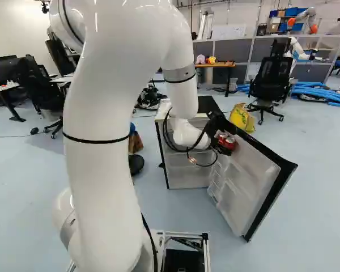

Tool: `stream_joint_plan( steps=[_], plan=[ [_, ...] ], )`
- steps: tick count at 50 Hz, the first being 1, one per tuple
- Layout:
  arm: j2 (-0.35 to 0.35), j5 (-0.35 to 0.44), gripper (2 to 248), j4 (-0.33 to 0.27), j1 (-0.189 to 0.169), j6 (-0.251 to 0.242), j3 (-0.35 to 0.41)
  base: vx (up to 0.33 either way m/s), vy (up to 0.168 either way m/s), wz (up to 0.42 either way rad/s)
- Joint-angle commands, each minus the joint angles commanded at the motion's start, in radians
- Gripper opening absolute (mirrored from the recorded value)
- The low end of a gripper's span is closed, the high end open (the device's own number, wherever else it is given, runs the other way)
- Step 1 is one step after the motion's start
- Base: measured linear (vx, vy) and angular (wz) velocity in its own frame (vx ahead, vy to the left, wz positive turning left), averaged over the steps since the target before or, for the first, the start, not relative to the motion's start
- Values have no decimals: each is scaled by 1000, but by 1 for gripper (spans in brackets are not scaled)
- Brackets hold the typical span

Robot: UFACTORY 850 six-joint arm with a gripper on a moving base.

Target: Grab a drink from the fridge

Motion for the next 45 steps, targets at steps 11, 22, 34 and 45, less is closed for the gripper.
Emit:
stream_joint_plan(
  steps=[11,22,34,45],
  plan=[
    [0,29,143,0,0,0,0,0,0,0],
    [0,49,143,0,0,0,0,0,0,0],
    [0,72,143,0,0,0,0,0,0,0],
    [0,74,143,0,0,0,0,0,0,0]
  ],
)
